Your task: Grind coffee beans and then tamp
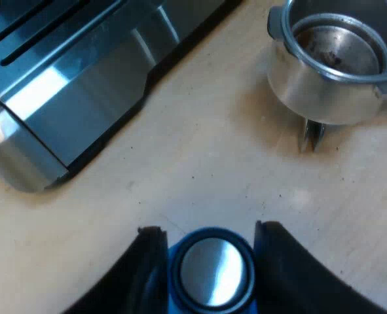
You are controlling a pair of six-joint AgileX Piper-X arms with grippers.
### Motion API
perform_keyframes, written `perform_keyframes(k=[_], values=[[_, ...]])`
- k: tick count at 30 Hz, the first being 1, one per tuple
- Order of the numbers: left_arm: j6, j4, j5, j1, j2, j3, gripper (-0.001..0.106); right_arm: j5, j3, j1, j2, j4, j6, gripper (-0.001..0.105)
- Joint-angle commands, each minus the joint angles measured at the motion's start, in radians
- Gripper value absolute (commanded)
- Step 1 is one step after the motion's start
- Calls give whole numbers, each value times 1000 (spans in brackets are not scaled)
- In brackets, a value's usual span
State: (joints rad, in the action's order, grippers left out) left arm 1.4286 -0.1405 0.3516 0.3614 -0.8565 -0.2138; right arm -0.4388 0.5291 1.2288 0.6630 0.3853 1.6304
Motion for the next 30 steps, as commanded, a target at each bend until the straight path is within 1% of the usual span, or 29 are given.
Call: perform_keyframes(k=[1,2,4,10,14,17,19,21,23,26,30], values=[[12,18,13,2,2,-1,55,-6,2,-5,0,-8,4,66],[12,18,13,2,-2,-1,59,-6,2,-5,0,-8,4,66],[12,21,13,2,-14,-1,62,-6,2,-5,0,-8,4,66],[15,27,13,2,-29,-4,62,-6,2,-5,0,-8,3,66],[62,30,8,2,-29,-27,62,-6,2,-5,0,-8,3,66],[120,30,-5,2,-29,-70,62,-6,2,-5,0,-8,3,66],[137,18,-5,2,-29,-99,62,-6,2,-5,0,-8,3,66],[168,-12,-5,2,-13,-128,62,-6,2,-5,0,-8,3,66],[168,-43,-5,2,18,-161,62,-6,2,-5,0,-8,3,66],[168,-59,-5,2,74,-188,62,-6,2,-5,0,-6,3,66],[168,-86,-5,2,151,-206,62,-6,2,-5,0,-6,3,66]])
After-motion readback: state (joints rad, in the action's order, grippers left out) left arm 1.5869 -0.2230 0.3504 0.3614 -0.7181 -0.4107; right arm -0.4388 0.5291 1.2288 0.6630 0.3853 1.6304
